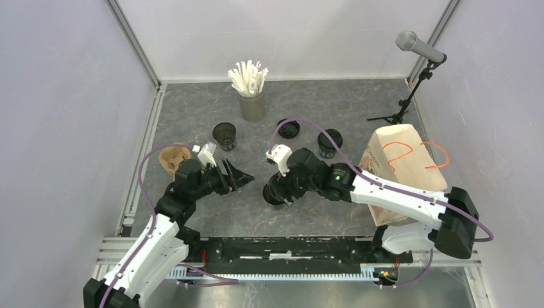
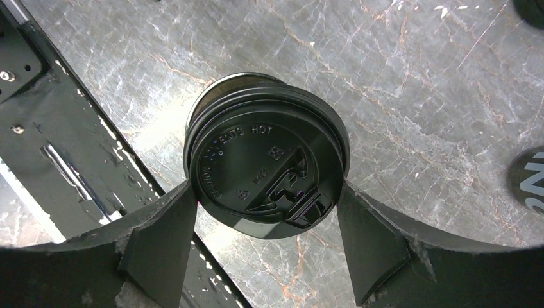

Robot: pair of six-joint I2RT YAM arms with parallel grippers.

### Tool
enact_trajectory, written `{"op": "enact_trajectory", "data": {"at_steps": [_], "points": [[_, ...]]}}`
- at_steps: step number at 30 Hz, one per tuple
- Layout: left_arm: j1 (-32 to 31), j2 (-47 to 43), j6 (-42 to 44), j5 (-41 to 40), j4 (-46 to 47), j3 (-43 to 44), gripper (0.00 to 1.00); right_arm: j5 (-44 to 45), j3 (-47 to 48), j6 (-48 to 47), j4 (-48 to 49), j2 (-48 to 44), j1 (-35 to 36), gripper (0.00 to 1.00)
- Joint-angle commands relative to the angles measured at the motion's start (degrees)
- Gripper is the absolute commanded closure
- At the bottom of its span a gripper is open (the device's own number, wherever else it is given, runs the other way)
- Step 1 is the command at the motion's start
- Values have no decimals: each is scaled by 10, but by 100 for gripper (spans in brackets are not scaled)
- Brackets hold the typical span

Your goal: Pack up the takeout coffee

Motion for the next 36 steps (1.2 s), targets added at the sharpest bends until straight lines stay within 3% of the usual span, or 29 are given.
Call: {"op": "enact_trajectory", "data": {"at_steps": [1, 19, 36], "points": [[3, 5, -29, 73, 89, -12, 18, -9, 51, 14, -38, 30, 4, 27], [1, 78, -65, 123, 222, -76, 24, -13, 116, 14, -66, 126, 12, 24], [-26, 122, -64, 120, 258, -81, 48, -12, 162, 8, -107, 137, 12, 25]]}}
